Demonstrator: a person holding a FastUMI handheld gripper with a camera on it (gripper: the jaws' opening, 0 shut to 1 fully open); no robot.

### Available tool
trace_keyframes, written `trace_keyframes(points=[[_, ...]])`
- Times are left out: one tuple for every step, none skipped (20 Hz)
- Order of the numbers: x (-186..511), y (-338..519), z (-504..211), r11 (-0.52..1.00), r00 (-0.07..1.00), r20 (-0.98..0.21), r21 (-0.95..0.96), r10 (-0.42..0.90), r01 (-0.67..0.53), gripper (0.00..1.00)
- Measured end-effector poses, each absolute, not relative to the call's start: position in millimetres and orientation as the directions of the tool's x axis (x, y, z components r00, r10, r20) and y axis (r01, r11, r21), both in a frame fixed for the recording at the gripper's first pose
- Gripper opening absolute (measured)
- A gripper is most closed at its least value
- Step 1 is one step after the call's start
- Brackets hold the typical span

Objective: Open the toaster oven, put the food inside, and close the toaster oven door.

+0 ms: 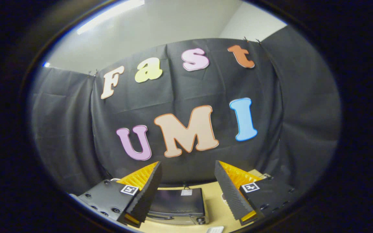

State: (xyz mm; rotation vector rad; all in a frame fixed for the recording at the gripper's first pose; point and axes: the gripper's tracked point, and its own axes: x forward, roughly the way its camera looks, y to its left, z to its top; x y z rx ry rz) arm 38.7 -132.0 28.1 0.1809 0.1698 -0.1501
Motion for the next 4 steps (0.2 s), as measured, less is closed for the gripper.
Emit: trace_keyframes(points=[[39,-132,39,0.975,0.978,-0.163,0.159,-0.131,0.157,0.99],[39,-133,49,0.976,0.980,-0.148,0.153,-0.132,0.154,0.99],[38,-134,56,0.978,0.982,-0.132,0.144,-0.134,0.152,0.99],[35,-137,60,0.979,0.983,-0.121,0.138,-0.137,0.153,0.99]])
